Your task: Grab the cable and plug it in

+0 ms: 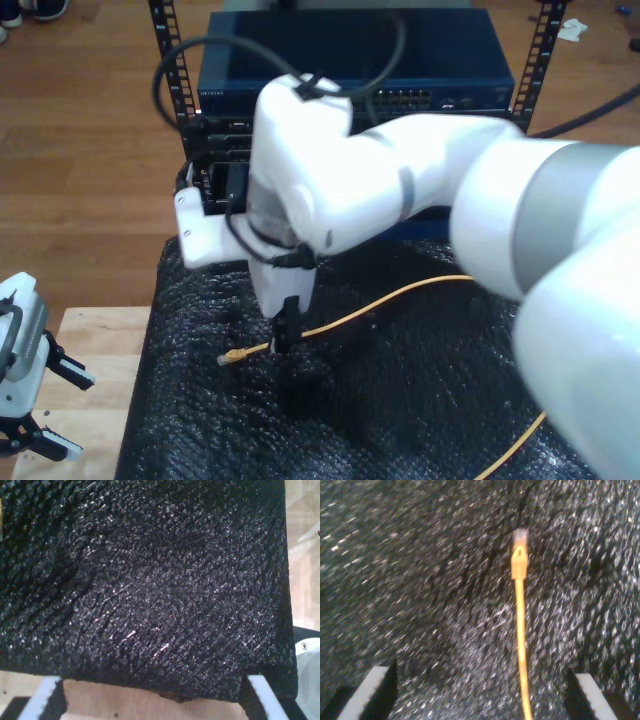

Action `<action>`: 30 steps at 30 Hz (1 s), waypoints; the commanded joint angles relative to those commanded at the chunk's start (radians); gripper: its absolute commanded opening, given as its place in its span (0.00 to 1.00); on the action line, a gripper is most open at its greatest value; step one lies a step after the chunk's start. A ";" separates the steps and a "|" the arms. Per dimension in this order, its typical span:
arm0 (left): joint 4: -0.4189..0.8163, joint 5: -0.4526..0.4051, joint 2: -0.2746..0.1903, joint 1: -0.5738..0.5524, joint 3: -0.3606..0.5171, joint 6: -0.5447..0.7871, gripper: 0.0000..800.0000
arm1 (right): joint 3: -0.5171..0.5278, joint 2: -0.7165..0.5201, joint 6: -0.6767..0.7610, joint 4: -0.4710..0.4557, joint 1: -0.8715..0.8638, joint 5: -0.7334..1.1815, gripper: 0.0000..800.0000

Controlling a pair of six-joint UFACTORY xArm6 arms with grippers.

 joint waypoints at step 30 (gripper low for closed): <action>0.000 0.000 0.011 0.000 0.002 0.006 1.00 | -0.084 0.241 0.183 -0.187 0.080 -0.127 0.89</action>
